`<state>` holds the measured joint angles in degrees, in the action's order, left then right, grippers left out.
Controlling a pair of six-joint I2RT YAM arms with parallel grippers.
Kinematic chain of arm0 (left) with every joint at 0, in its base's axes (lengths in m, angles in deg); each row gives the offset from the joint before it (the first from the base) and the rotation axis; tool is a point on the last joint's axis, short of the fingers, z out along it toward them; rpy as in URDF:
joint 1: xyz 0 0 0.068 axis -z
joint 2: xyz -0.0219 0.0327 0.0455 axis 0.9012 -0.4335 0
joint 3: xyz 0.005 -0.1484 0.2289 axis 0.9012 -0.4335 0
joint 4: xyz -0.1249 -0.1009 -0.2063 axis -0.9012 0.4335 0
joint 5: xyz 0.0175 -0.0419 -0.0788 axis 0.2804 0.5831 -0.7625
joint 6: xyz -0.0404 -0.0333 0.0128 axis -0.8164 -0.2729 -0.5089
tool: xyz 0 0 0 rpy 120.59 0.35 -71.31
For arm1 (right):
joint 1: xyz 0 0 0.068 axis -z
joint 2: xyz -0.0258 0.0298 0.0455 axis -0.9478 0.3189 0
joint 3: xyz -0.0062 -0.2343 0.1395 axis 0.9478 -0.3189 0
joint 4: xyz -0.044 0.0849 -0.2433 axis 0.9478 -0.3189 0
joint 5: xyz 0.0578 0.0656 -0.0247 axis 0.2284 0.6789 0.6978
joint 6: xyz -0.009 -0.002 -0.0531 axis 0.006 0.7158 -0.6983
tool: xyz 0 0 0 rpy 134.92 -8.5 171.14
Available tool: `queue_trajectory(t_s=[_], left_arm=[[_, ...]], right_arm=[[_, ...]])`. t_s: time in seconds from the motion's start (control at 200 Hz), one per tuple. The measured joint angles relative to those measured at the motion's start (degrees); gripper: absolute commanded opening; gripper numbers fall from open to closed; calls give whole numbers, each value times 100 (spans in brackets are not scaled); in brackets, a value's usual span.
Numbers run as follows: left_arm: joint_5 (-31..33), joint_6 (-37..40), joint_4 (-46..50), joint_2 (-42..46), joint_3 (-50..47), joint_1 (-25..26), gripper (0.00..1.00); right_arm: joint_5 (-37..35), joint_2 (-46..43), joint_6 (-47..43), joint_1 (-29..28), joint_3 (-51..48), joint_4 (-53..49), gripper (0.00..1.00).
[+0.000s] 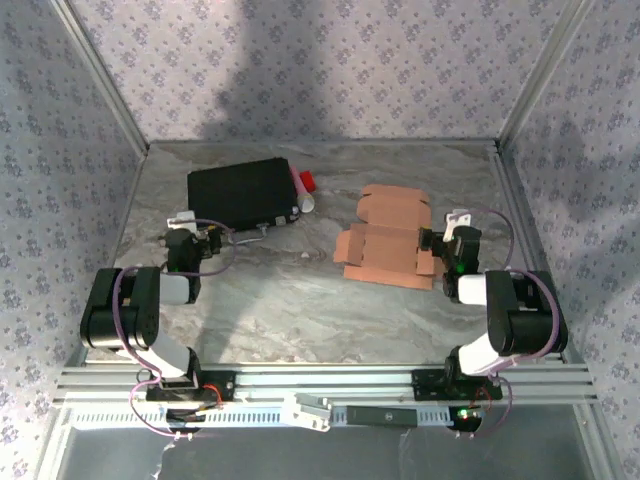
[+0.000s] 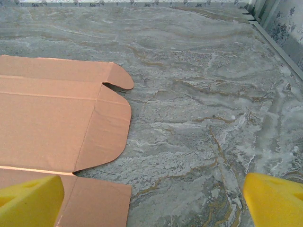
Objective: Fold the paper box
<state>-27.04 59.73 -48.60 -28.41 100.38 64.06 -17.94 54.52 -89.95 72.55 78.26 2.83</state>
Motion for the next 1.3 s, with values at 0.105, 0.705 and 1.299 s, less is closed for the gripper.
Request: queue_trajectory(t_s=[0.105, 0.705, 1.299], left_arm=[[0, 0, 0, 0, 0, 0, 100], [0, 0, 0, 0, 0, 0, 100], [498, -2752, 4380, 4070, 1805, 1071, 90]], right_arm=[[0, 0, 0, 0, 0, 0, 99], [0, 0, 0, 0, 0, 0, 99], [24, -3991, 2518, -551, 3569, -5230, 82]])
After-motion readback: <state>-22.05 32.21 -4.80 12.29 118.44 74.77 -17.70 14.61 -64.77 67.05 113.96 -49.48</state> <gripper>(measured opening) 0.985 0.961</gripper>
